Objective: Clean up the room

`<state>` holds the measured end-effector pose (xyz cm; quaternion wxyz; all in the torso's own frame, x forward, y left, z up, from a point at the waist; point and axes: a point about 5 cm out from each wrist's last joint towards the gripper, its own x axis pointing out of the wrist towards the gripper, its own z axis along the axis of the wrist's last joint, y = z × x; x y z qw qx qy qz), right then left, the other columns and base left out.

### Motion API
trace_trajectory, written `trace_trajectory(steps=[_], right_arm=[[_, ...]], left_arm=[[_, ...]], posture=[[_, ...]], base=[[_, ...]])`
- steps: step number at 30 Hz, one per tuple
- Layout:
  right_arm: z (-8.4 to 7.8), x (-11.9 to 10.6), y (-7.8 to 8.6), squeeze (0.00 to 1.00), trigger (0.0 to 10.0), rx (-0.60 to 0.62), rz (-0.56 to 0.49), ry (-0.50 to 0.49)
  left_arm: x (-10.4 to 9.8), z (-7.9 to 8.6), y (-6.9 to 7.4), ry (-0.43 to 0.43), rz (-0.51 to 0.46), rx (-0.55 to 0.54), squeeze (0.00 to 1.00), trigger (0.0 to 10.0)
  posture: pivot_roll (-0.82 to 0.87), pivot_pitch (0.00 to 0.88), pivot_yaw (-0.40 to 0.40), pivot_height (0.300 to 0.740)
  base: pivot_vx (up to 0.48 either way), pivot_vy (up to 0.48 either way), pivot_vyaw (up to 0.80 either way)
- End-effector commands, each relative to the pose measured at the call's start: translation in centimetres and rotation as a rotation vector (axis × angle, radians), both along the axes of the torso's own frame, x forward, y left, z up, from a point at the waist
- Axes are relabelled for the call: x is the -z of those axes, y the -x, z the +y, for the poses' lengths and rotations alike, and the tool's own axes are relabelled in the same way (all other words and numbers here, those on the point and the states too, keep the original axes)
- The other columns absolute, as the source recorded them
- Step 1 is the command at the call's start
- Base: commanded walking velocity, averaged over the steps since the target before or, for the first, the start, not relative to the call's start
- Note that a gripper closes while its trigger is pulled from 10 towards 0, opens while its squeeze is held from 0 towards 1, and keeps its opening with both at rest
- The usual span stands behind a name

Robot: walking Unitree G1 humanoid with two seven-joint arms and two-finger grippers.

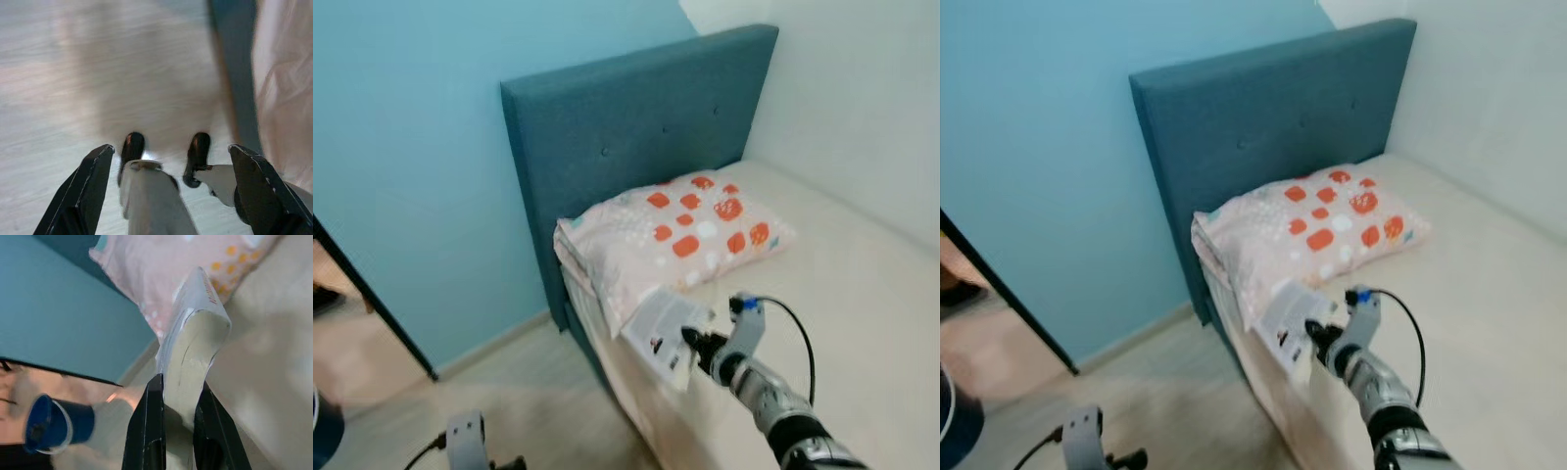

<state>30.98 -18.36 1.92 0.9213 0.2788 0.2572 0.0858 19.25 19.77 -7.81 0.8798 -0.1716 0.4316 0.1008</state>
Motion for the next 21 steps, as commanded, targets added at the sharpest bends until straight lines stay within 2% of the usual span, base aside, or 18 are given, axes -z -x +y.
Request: trace_trajectory(steps=[1,5,14,16,17,21], right_arm=[[0.2,0.3,0.2,0.0,10.0,0.017,0.03,-0.059],[-0.2,0.3,0.2,0.0,10.0,0.042,0.037,-0.071],[-1.0,0.9,0.8,0.0,10.0,0.052,0.117,-0.062],[-0.6,0.7,0.7,0.0,10.0,0.024,0.106,-0.079],[-0.2,0.5,0.6,0.0,10.0,0.016,0.093,-0.125],[0.4,0.1,0.3,0.0,10.0,0.001,0.07,-0.192]], left_arm=[[0.3,-0.1,0.6,0.003,0.027,-0.005,0.0,10.0],[0.3,-0.1,0.6,0.002,0.026,0.007,0.0,10.0],[0.6,0.1,1.1,-0.017,0.048,0.02,0.0,10.0],[0.5,0.2,1.0,-0.013,0.043,-0.005,0.0,10.0],[0.5,0.2,1.0,-0.014,0.041,-0.006,0.0,10.0],[0.5,0.2,1.0,-0.017,0.04,0.0,0.0,10.0]], posture=[[-0.21,0.061,-0.021,0.74],[-0.22,0.067,-0.019,0.74],[-0.21,0.068,-0.02,0.74],[-0.21,0.069,-0.021,0.74],[-0.21,0.068,-0.02,0.74],[-0.22,0.067,-0.018,0.74]], base=[[0.0,0.0,0.0],[0.0,0.0,0.0],[0.0,-0.399,0.0],[0.0,0.0,0.0],[0.0,0.0,0.0],[0.0,0.0,0.0]])
